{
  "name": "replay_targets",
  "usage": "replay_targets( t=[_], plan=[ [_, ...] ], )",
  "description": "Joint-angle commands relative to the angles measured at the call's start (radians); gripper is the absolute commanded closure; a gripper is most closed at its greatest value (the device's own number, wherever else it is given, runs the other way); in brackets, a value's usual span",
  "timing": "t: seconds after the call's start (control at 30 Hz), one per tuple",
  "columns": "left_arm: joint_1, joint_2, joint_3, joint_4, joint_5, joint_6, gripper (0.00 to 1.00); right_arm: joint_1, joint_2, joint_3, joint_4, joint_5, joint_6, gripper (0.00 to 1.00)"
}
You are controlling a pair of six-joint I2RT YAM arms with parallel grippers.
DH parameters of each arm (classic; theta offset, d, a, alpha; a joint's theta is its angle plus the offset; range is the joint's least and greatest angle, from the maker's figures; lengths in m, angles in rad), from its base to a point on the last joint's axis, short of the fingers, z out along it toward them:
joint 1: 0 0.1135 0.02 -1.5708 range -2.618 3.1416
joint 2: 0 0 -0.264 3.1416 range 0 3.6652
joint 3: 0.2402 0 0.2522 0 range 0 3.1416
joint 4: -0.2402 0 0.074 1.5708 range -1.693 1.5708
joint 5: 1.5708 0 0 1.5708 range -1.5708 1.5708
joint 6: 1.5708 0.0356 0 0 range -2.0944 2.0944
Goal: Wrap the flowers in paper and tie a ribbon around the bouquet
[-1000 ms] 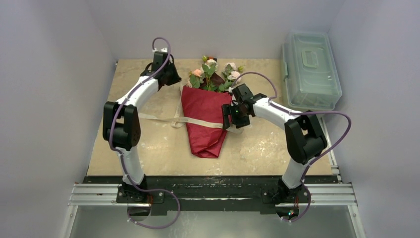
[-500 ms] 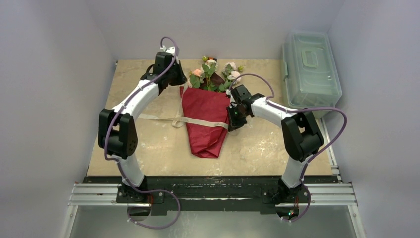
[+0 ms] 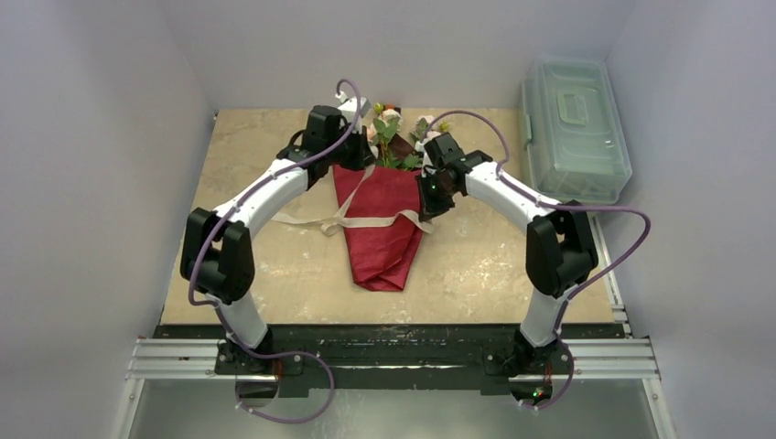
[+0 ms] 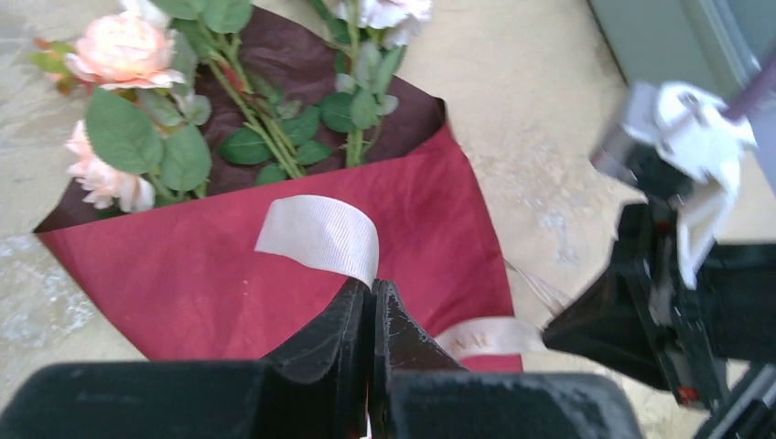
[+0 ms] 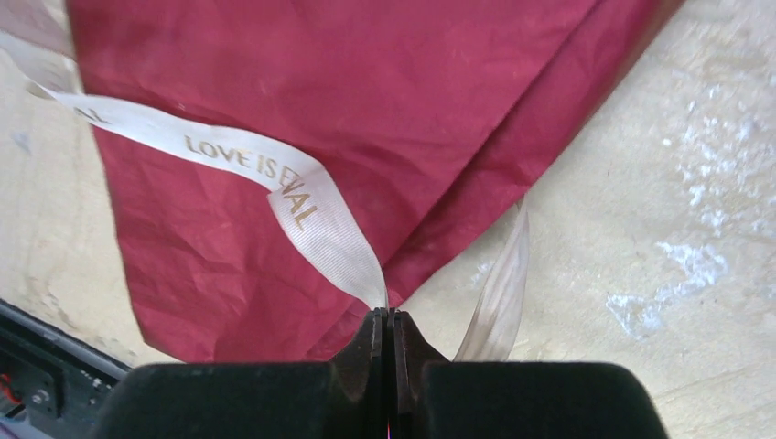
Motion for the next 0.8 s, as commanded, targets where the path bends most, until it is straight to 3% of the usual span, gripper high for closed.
replay_targets(
  t=[0.0,0.3,0.5,0.77],
  plan=[
    [-0.017,-0.106,-0.069,0.104,0.128,0.126,1.00,-0.015,0.050,0.116,-0.033,-0.034,0.020,1.00],
    [-0.085,-0.191,-0.182,0.102,0.328,0.251,1.00,-0.060,0.197,0.349,-0.120,-0.094,0.041,1.00],
    [-0.150,-0.166,-0.190,-0.015,0.408,0.374,1.00,-0.071,0.233,0.414,-0.140,-0.112,0.057,1.00],
    [-0.220,-0.075,-0.171,-0.117,0.408,0.445,1.00,-0.073,0.242,0.469,-0.164,-0.113,0.060,1.00]
  ],
)
